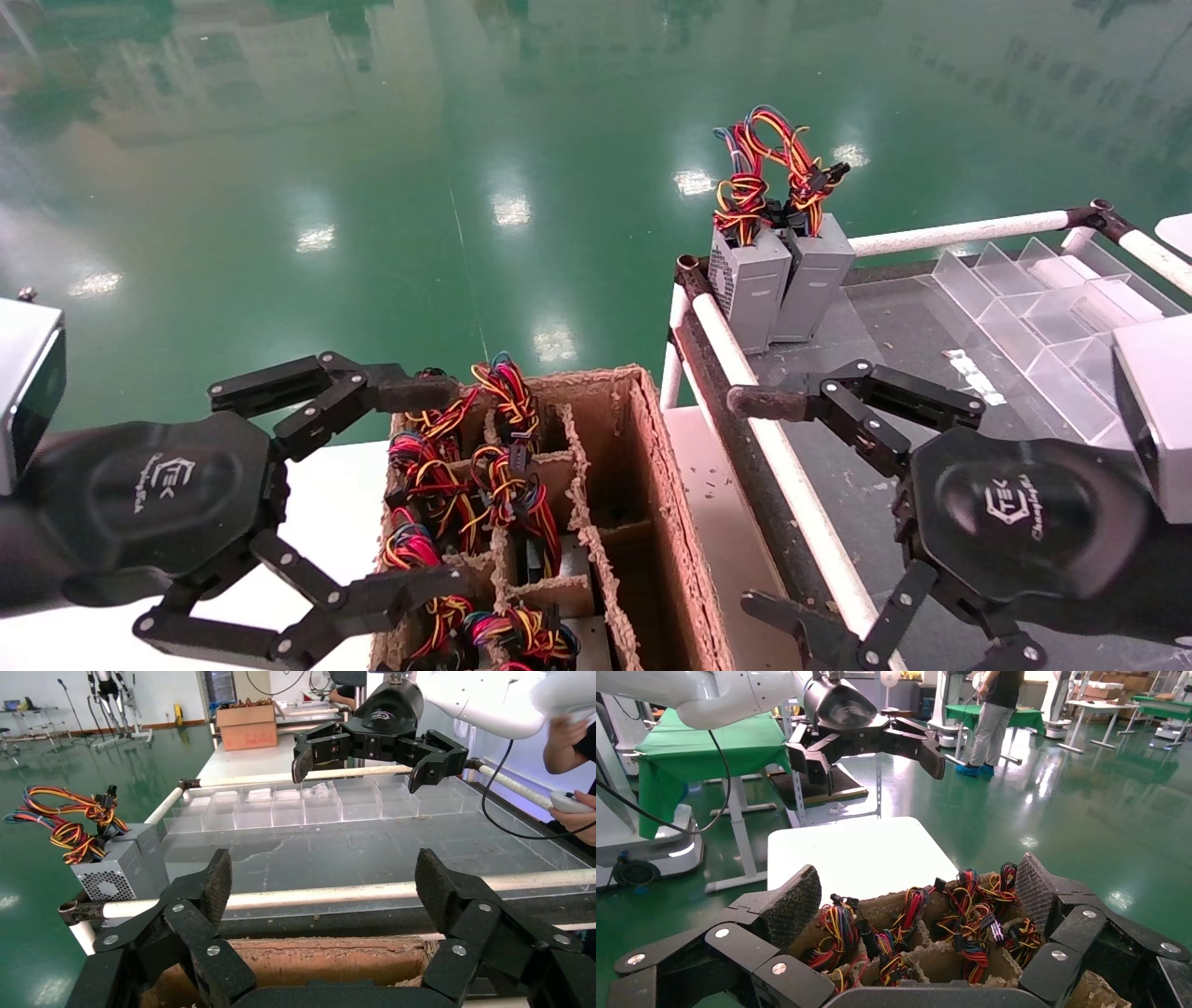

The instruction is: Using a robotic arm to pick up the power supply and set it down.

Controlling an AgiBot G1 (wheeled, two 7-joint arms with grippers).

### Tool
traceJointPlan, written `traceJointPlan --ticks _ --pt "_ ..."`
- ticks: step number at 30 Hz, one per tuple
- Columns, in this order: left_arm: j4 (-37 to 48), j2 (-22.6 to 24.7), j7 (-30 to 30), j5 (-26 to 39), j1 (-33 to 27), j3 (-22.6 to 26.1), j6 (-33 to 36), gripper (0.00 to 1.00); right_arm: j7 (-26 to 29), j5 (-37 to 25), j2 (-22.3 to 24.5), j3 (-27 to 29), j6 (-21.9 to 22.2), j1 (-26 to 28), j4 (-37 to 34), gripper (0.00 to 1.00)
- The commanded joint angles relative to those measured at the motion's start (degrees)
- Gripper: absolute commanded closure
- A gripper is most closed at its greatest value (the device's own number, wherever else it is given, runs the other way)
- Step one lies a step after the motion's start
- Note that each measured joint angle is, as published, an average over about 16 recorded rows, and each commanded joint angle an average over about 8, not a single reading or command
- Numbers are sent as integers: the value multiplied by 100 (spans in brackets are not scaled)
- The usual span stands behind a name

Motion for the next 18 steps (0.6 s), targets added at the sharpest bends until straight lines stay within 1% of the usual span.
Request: traceJointPlan --ticks 1,18 --pt "0 0 0 0 0 0 0 100 0 0 0 0 0 0 0 0" --pt "0 0 0 0 0 0 0 100 0 0 0 0 0 0 0 0"
